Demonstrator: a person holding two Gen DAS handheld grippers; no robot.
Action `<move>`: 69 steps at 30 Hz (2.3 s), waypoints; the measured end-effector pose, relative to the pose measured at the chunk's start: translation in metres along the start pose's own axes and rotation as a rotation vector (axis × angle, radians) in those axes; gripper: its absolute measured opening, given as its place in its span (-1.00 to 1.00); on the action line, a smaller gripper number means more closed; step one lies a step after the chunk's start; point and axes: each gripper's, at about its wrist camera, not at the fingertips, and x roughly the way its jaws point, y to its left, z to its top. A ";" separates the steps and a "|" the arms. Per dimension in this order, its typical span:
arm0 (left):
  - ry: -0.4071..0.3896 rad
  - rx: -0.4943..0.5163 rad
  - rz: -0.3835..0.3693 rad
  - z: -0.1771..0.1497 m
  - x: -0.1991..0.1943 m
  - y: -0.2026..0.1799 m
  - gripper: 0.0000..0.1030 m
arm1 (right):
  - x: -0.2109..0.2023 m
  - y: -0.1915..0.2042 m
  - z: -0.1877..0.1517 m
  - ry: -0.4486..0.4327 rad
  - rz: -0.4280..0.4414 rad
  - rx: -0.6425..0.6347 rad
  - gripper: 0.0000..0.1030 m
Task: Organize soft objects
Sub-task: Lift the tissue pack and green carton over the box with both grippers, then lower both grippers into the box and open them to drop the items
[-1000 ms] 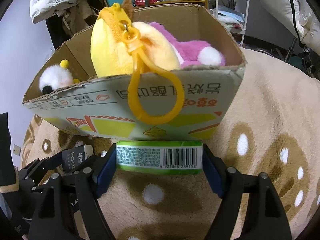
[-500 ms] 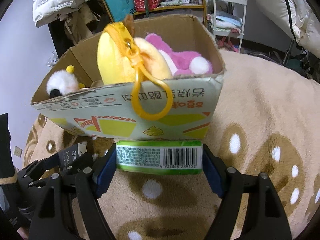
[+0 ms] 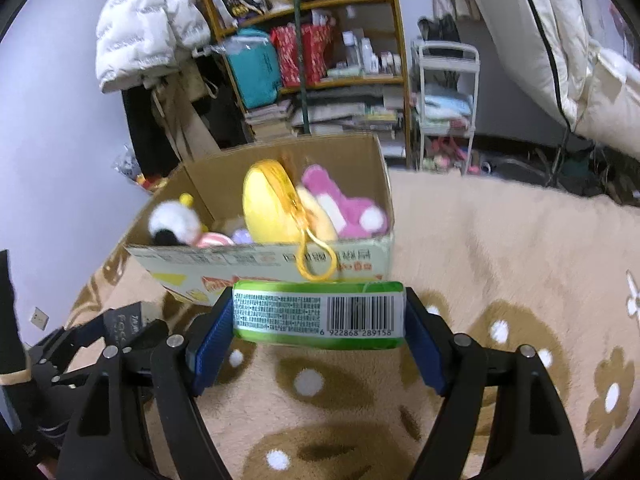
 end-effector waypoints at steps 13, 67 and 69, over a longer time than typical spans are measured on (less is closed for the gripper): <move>-0.237 0.066 -0.004 0.041 -0.049 -0.006 0.38 | -0.036 0.017 0.040 -0.142 0.039 -0.101 0.60; -0.182 0.078 -0.059 0.098 0.048 -0.004 0.40 | 0.050 0.000 0.094 -0.174 0.187 -0.049 0.61; -0.179 0.072 -0.066 0.098 0.049 -0.003 0.39 | 0.050 -0.001 0.095 -0.174 0.192 -0.039 0.61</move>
